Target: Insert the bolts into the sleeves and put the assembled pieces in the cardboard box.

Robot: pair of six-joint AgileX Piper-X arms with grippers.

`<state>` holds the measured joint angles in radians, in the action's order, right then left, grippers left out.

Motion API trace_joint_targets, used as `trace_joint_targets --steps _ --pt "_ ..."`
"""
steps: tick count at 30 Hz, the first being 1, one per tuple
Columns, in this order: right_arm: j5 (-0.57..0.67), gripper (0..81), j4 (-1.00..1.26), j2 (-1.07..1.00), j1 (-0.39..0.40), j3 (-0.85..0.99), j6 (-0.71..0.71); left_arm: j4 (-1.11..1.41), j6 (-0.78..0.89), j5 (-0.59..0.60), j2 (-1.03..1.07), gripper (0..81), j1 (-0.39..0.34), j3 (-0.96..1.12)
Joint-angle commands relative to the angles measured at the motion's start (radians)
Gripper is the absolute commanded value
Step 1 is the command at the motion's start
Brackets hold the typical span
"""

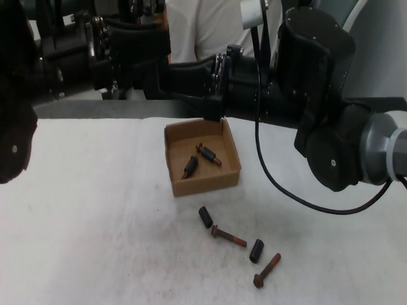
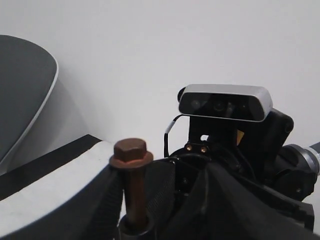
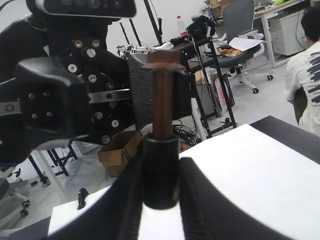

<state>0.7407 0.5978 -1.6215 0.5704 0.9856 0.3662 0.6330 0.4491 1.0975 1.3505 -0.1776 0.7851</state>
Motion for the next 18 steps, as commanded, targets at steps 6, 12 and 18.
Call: trace_joint_targets --steps 6,12,18 --pt "0.010 0.8 0.019 0.012 -0.004 0.007 0.001 -0.006 -0.013 -0.009 -0.006 47.5 0.011 0.004" --pt "0.022 0.8 0.019 0.012 -0.004 0.007 0.001 -0.064 -0.061 -0.030 -0.006 47.5 0.071 0.004" --pt "0.037 0.8 0.019 0.012 -0.004 0.007 0.001 -0.162 -0.154 -0.057 -0.003 47.5 0.093 0.004"
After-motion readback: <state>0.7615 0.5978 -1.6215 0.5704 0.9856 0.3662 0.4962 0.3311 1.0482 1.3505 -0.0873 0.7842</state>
